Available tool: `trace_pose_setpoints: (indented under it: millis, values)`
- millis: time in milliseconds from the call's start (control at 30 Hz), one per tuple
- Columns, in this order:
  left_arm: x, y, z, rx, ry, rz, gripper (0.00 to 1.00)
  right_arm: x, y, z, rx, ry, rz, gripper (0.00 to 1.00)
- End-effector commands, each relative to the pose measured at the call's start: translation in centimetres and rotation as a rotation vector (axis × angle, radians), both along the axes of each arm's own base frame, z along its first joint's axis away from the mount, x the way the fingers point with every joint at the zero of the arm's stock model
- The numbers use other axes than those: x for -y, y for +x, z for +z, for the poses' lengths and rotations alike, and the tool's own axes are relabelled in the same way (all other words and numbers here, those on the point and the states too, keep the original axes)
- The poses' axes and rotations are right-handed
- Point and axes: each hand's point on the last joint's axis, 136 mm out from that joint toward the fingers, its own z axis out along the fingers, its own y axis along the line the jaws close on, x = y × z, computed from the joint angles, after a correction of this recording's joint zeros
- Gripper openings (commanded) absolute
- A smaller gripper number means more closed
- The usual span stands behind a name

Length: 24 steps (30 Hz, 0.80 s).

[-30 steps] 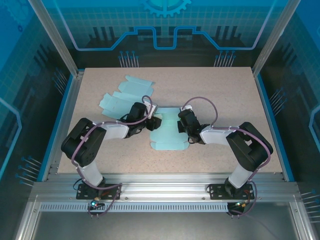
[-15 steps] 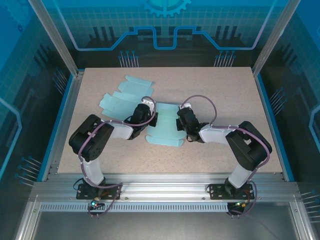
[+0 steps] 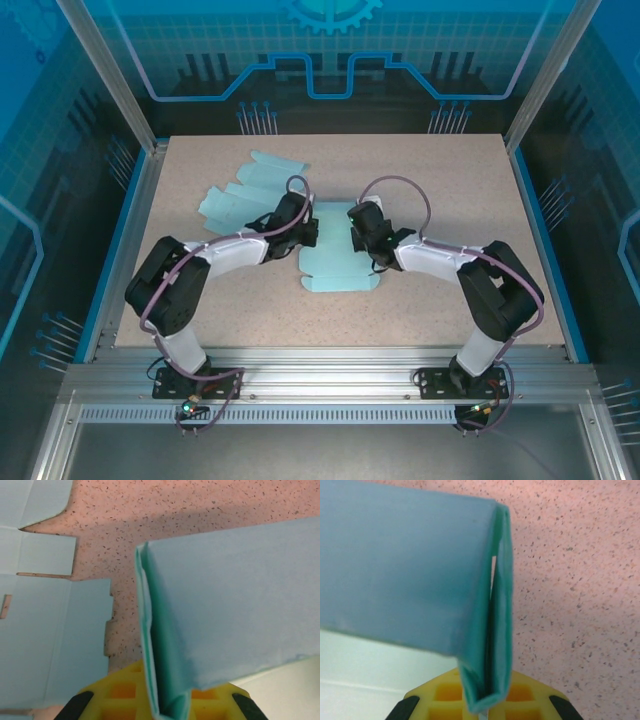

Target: Fold the paper box

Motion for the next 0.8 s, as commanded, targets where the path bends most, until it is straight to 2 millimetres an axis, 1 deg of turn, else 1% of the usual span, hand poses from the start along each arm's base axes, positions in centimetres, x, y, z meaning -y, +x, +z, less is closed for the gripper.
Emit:
trace_pose_setpoints:
  millis: [0, 100, 167, 233, 300, 367, 433, 533, 633, 667, 700, 767]
  values:
    - [1.1, -3.8, 0.8, -0.197, -0.025, -0.069, 0.00, 1.4, -1.4, -1.0, -0.091, -0.126, -0.018, 0.07]
    - [1.0, -4.9, 0.4, -0.282, -0.001, -0.089, 0.00, 1.8, -1.7, -0.7, -0.128, -0.162, -0.018, 0.08]
    - [0.7, -5.5, -0.1, -0.337, 0.024, -0.101, 0.00, 2.0, -2.0, -0.6, -0.153, -0.183, -0.015, 0.11]
    - [0.4, -5.9, -0.9, -0.396, 0.035, -0.106, 0.00, 2.2, -2.3, -0.7, -0.180, -0.210, -0.014, 0.11]
    - [0.2, -6.3, -1.6, -0.455, 0.014, -0.105, 0.00, 2.7, -2.8, -0.9, -0.209, -0.244, -0.022, 0.11]
    - [0.4, -6.8, -1.9, -0.505, -0.029, -0.111, 0.00, 3.2, -3.3, -1.2, -0.240, -0.278, -0.026, 0.11]
    - [0.6, -7.2, -2.0, -0.536, -0.051, -0.120, 0.00, 3.6, -3.9, -1.6, -0.272, -0.315, -0.031, 0.11]
    - [0.8, -7.8, -2.2, -0.581, -0.052, -0.135, 0.00, 4.1, -4.7, -1.9, -0.307, -0.368, -0.033, 0.15]
    - [0.8, -8.2, -2.7, -0.621, -0.046, -0.136, 0.00, 4.1, -5.0, -2.1, -0.317, -0.400, -0.022, 0.16]
    - [0.7, -8.4, -2.9, -0.633, -0.035, -0.136, 0.00, 4.2, -5.1, -2.3, -0.318, -0.408, -0.022, 0.19]
    - [0.6, -8.4, -2.9, -0.638, -0.029, -0.134, 0.00, 4.2, -5.1, -2.4, -0.320, -0.414, -0.021, 0.20]
    - [0.5, -8.4, -3.0, -0.645, -0.019, -0.130, 0.00, 4.3, -5.0, -2.6, -0.319, -0.427, -0.022, 0.20]
